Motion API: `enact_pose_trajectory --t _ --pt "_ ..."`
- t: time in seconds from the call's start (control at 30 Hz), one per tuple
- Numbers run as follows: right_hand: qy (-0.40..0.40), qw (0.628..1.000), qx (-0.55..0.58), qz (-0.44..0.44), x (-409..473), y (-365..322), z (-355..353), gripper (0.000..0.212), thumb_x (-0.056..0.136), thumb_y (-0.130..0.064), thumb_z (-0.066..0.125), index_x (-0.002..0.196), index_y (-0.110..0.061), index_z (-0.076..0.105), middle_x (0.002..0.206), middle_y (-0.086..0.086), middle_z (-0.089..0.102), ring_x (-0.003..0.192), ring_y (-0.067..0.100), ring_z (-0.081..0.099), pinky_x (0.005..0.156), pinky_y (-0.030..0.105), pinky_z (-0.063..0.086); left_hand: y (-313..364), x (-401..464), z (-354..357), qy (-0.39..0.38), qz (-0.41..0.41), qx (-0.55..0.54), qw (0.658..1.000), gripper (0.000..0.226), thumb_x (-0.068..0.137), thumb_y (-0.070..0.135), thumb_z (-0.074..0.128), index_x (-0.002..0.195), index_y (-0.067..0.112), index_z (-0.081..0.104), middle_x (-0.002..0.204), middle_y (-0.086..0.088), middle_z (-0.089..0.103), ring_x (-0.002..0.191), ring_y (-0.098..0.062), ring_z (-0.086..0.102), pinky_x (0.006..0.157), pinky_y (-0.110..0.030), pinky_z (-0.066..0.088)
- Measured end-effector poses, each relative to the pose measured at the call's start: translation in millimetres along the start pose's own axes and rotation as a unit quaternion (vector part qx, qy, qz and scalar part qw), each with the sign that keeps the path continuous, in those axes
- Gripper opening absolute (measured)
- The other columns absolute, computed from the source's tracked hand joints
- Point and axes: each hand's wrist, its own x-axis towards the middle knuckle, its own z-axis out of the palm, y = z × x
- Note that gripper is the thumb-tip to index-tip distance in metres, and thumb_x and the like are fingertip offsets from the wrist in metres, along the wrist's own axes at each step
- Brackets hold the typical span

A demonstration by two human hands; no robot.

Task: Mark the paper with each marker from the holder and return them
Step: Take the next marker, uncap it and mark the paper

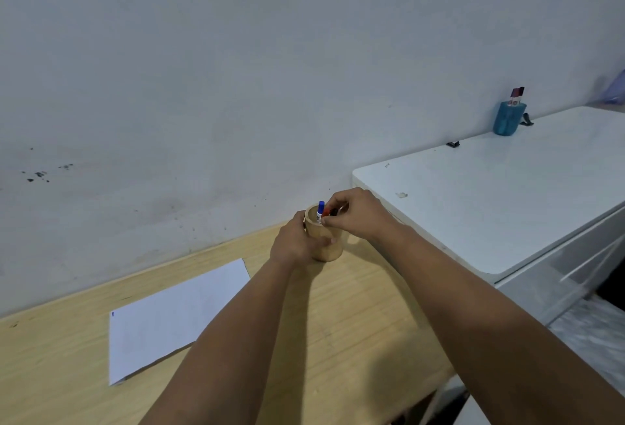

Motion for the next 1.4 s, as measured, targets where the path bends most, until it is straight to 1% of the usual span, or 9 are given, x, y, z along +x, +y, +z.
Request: enact_pose_trajectory --t 0.2,0.3,0.5,0.67,0.83,0.97,1.1,1.23,1.4 --pt "0.076 0.991 0.108 0.017 -1.7 -10.2 -5.6 0.007 0.077 -0.027 0.084 0.08 -0.024 0.078 0.083 -0.004 0.081 0.086 0.019 0.078 0.085 0.04 0.064 -1.1 1.8 0.0 0.001 -0.002 0.005 1.0 0.079 0.069 0.036 0.092 0.136 0.022 0.053 0.116 0.006 0.067 0.113 -0.021 0.065 0.095 -0.043 0.054" --pt "0.134 0.971 0.194 0.026 5.9 -24.5 -23.3 0.011 0.083 -0.018 0.086 0.087 -0.017 0.076 0.083 0.006 0.082 0.089 0.023 0.08 0.088 0.032 0.06 -0.2 -0.9 -2.3 0.002 -0.004 0.005 1.0 0.094 0.067 0.038 0.094 0.146 0.021 0.046 0.13 0.001 0.066 0.122 -0.023 0.062 0.099 -0.042 0.053" --pt "0.154 0.962 0.224 0.005 6.8 -44.1 -43.7 0.015 0.083 -0.022 0.086 0.087 -0.015 0.074 0.082 0.008 0.083 0.092 0.029 0.081 0.098 0.051 0.062 3.5 -12.7 -17.9 0.004 -0.01 0.04 0.999 0.11 0.069 0.045 0.091 0.159 0.021 0.031 0.15 -0.008 0.055 0.136 -0.022 0.053 0.102 -0.037 0.047" --pt "0.17 0.95 0.256 -0.054 -2.3 -66.9 -48.9 0.009 0.098 -0.022 0.076 0.094 -0.028 0.071 0.082 -0.001 0.081 0.085 0.024 0.079 0.096 0.047 0.063 18.7 -28.4 -35.8 0.018 0.017 0.061 0.998 0.088 0.082 0.04 0.082 0.156 0.024 0.037 0.148 -0.008 0.057 0.128 -0.025 0.059 0.104 -0.04 0.049" --pt "0.032 0.962 0.266 -0.048 -20.2 -116.1 -31.7 0.024 0.106 -0.015 0.066 0.127 -0.019 0.076 0.094 0.006 0.067 0.064 0.017 0.058 0.066 0.028 0.053 44.9 -62.2 -101.8 0.124 0.055 0.036 0.99 0.045 0.1 0.05 0.053 0.129 0.017 0.064 0.126 -0.005 0.07 0.115 -0.023 0.065 0.1 -0.045 0.052" --pt "-0.13 0.962 0.236 -0.04 -38.8 -149.5 7.9 0.021 0.101 -0.011 0.072 0.12 -0.011 0.079 0.095 0.007 0.071 0.083 0.019 0.064 0.073 0.026 0.054 38.9 -101.5 -166.9 0.208 0.031 -0.015 0.977 0.071 0.097 0.072 0.033 0.09 0.012 0.069 0.088 -0.001 0.074 0.086 -0.023 0.07 0.084 -0.043 0.056" --pt "-0.213 0.953 0.199 -0.084 -52.7 -191.5 57.4 0.025 0.102 -0.029 0.073 0.124 -0.019 0.08 0.099 0.006 0.08 0.073 0.014 0.061 0.055 0.019 0.049 10.1 -140.2 -215.4 0.24 0.028 0.033 0.97 0.072 0.101 0.066 0.036 0.065 0.01 0.064 0.056 -0.003 0.05 0.053 -0.019 0.047 0.057 -0.033 0.038" --pt "-0.254 0.938 0.208 -0.115 -59.8 -228.7 107.3 0.026 0.1 -0.029 0.075 0.121 -0.014 0.081 0.095 0.002 0.079 0.072 0.015 0.059 0.053 0.019 0.045 -31.7 -167.7 -264.1 0.255 0.013 0.021 0.967 0.072 0.1 0.057 0.052 0.068 -0.007 0.058 0.056 -0.007 0.04 0.052 -0.02 0.036 0.056 -0.032 0.032" --pt "-0.297 0.921 0.218 -0.124 -62.5 -263.2 162.0 0.023 0.1 -0.025 0.076 0.118 -0.013 0.081 0.093 0.0 0.08 0.071 0.013 0.061 0.06 0.028 0.046 -70.9 -193.8 -300.7 0.223 -0.016 0.023 0.974 0.071 0.099 0.064 0.046 0.068 0.003 0.065 0.062 -0.007 0.051 0.058 -0.02 0.047 0.062 -0.031 0.041"
